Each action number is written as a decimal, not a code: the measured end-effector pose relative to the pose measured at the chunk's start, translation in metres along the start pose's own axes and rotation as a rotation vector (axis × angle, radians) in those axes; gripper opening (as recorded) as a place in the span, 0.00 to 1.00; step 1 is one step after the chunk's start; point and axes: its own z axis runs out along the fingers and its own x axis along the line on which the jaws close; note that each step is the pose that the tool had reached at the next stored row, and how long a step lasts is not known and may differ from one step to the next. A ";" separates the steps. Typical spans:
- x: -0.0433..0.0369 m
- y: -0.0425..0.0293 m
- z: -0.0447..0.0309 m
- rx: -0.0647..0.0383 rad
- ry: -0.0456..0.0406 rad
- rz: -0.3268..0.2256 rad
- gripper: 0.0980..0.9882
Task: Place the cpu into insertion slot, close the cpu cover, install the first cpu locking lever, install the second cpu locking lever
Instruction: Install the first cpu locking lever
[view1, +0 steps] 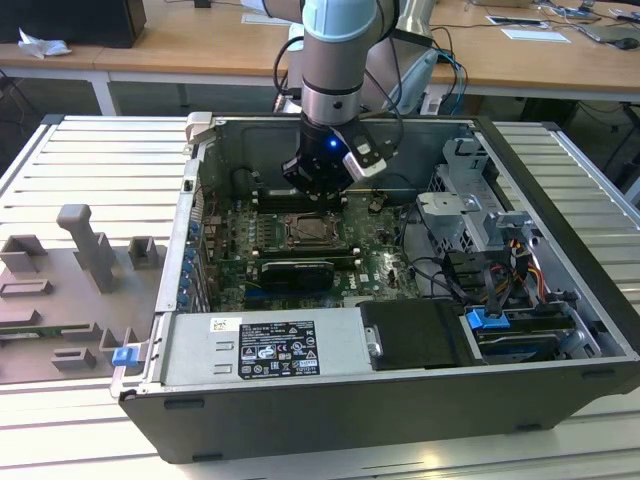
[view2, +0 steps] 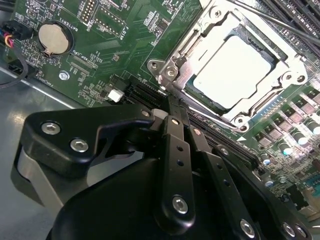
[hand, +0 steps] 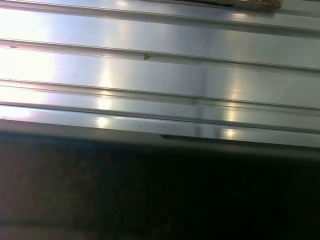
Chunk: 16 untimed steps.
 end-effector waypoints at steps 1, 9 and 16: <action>0.0000 0.0000 -0.0004 0.000 -0.0002 0.000 0.01; 0.0000 -0.0004 -0.0021 0.000 0.0000 0.000 0.01; 0.0001 -0.0006 -0.0001 0.005 0.0006 0.000 0.01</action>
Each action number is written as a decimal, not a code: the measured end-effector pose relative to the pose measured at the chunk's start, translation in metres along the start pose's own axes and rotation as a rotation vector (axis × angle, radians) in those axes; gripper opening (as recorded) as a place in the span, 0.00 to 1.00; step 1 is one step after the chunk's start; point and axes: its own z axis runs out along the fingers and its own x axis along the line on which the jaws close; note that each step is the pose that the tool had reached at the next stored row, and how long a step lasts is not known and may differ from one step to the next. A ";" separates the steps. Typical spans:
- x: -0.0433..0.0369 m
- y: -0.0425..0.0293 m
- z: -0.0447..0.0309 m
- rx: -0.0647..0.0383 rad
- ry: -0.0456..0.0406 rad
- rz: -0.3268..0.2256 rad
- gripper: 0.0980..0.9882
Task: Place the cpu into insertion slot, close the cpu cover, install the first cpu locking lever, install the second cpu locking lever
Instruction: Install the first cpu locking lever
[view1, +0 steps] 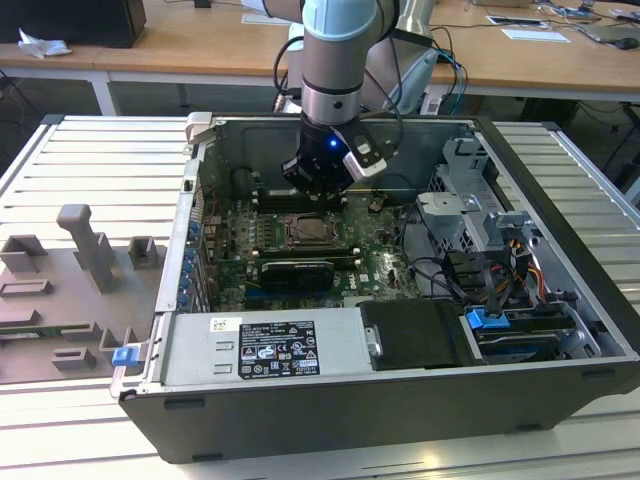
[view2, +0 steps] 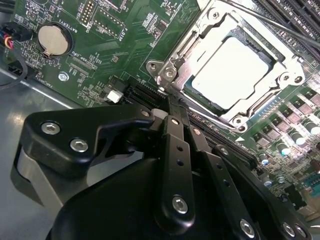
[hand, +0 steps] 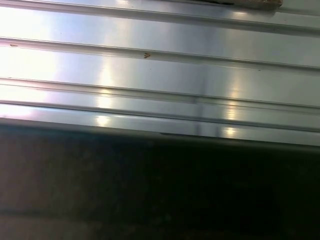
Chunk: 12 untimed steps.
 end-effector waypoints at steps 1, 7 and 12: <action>0.0000 0.0000 0.0000 0.000 0.0000 0.000 0.01; 0.0001 -0.0014 0.0001 0.002 -0.0001 0.000 0.01; 0.0002 -0.0029 0.0004 0.003 0.0000 0.000 0.01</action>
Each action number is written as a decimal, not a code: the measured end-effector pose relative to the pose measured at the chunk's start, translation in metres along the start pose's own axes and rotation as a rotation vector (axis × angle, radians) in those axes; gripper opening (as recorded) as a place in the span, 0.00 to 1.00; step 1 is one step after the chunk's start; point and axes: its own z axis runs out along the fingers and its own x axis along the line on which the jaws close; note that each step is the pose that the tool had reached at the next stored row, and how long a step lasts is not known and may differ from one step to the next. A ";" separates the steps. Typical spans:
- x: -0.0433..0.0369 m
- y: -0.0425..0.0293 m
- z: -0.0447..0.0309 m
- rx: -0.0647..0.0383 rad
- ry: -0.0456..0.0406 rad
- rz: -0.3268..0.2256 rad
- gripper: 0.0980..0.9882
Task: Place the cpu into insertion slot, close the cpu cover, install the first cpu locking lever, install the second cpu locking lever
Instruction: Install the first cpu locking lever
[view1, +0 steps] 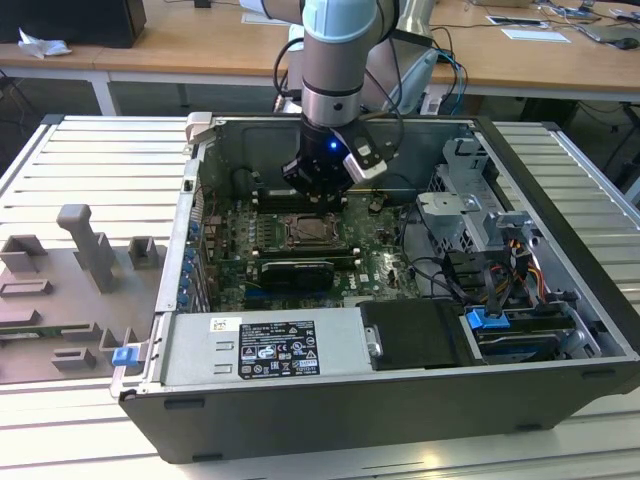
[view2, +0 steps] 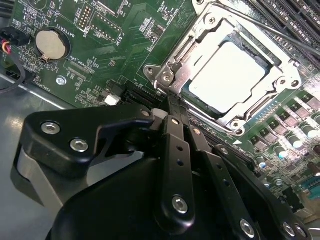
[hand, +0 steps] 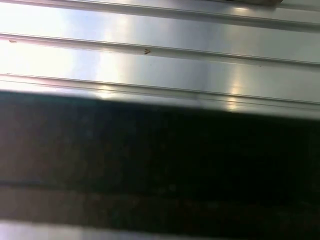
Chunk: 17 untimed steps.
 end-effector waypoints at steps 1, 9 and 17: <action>0.0000 0.0000 0.0003 0.000 0.0000 0.000 0.01; -0.0001 0.0001 -0.0002 -0.002 -0.0006 0.000 0.01; -0.0001 -0.0004 -0.0093 -0.002 -0.0001 0.000 0.01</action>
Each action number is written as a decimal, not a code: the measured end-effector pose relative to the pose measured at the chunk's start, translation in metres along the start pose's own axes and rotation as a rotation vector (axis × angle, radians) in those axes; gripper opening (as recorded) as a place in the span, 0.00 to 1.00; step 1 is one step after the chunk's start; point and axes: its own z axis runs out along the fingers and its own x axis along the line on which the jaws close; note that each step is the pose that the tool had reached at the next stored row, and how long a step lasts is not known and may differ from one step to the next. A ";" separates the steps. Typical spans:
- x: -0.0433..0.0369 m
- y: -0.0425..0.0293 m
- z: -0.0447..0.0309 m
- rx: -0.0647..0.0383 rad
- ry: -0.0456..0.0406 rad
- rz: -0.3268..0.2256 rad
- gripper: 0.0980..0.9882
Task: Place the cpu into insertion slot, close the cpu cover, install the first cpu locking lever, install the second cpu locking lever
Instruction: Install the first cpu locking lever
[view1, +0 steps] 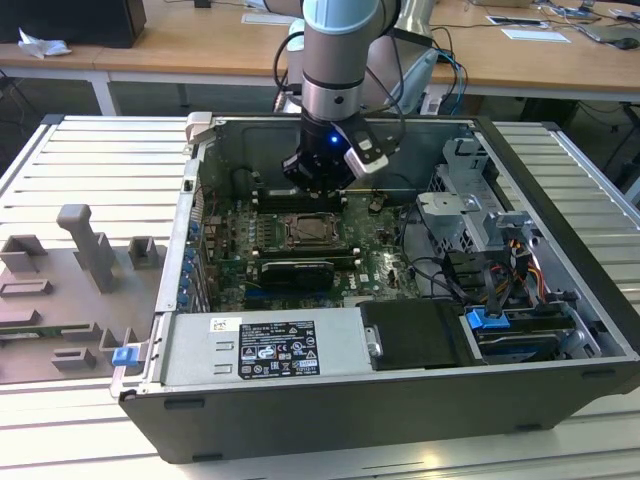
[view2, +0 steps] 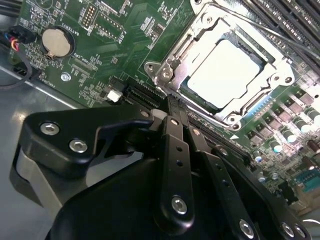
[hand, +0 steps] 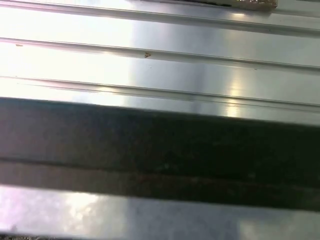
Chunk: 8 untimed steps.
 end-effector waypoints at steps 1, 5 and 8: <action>0.0002 -0.0019 -0.0001 0.000 0.0000 0.000 0.01; 0.0004 -0.0036 -0.0001 0.000 0.0000 0.000 0.01; 0.0004 -0.0045 -0.0002 0.000 -0.0001 0.000 0.01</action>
